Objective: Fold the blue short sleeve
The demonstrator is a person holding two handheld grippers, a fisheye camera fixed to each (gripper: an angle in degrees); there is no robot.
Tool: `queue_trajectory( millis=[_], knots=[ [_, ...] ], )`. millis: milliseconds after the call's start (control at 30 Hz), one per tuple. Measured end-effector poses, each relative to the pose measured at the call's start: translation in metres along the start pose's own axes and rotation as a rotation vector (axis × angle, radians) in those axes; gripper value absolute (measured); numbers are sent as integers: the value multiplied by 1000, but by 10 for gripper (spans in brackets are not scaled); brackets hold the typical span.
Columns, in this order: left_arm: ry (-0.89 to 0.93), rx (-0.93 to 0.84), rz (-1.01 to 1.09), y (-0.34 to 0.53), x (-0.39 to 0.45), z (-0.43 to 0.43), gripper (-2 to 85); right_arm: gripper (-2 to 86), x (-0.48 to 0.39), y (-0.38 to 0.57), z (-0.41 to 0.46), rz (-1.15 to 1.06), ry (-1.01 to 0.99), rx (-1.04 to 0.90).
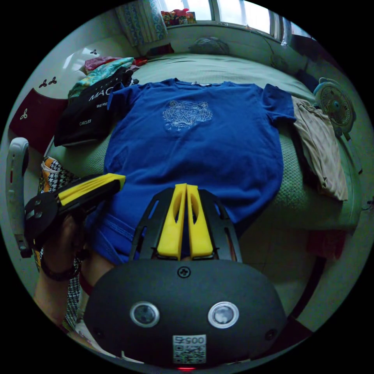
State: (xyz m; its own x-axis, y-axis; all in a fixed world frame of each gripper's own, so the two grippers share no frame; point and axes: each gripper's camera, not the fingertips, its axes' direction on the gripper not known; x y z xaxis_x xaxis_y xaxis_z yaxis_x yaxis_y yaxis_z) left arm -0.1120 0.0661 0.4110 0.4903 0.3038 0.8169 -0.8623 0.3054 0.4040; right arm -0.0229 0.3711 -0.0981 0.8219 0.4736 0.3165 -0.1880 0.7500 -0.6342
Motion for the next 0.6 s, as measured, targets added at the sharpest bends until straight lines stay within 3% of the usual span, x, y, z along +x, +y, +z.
queue_trajectory(
  millis=[600],
  knots=[
    [-12, -2, 4, 3, -8, -6, -7, -9, -5, 2, -2, -11, 14, -3]
  ],
)
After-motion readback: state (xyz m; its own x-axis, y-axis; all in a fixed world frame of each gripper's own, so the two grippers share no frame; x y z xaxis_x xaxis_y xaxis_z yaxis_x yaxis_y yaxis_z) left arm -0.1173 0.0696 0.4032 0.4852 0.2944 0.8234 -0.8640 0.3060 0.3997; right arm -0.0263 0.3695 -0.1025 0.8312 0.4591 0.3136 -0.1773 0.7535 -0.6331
